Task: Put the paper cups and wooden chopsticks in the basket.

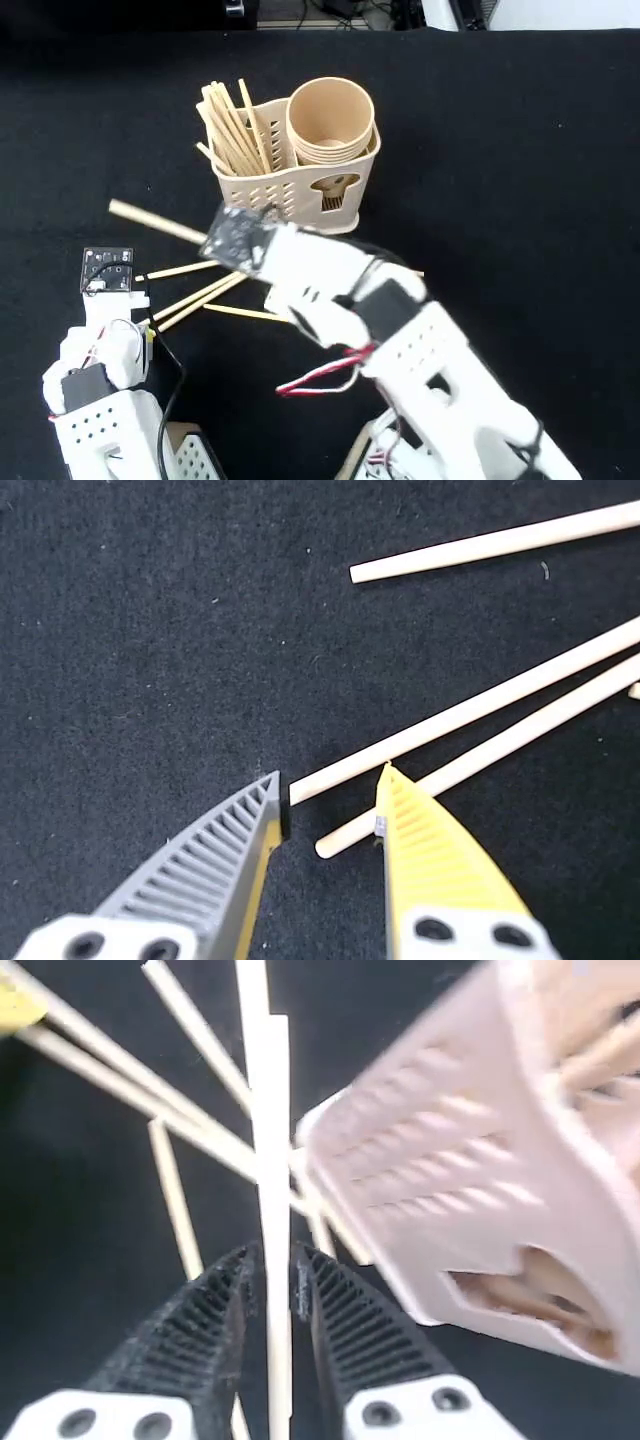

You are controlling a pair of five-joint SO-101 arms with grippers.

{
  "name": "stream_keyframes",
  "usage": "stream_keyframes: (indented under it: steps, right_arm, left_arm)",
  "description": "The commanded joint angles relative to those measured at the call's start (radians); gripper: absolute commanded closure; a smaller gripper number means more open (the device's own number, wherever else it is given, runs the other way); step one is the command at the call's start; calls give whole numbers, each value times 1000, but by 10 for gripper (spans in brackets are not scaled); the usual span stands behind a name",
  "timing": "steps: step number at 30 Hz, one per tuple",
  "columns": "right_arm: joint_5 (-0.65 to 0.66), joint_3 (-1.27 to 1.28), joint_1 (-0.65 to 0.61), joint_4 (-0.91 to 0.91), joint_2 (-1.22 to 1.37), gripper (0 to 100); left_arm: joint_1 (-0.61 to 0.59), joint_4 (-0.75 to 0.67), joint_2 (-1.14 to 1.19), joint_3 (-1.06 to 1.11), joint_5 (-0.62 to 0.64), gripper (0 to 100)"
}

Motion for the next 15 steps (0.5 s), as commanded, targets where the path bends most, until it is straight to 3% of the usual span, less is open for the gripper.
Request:
stream_keyframes:
  steps: [1, 7, 15]
  right_arm:
    - [-37, -79, 31, 3, -97, 986]
    - [-140, -189, 31, -32, -219, 986]
    - [-315, -321, 28, -370, -245, 986]
  left_arm:
    - [1, -18, 2, -4, 3, 830]
    - [1, -18, 2, -4, 3, 830]
    - [1, -20, 2, -4, 5, 831]
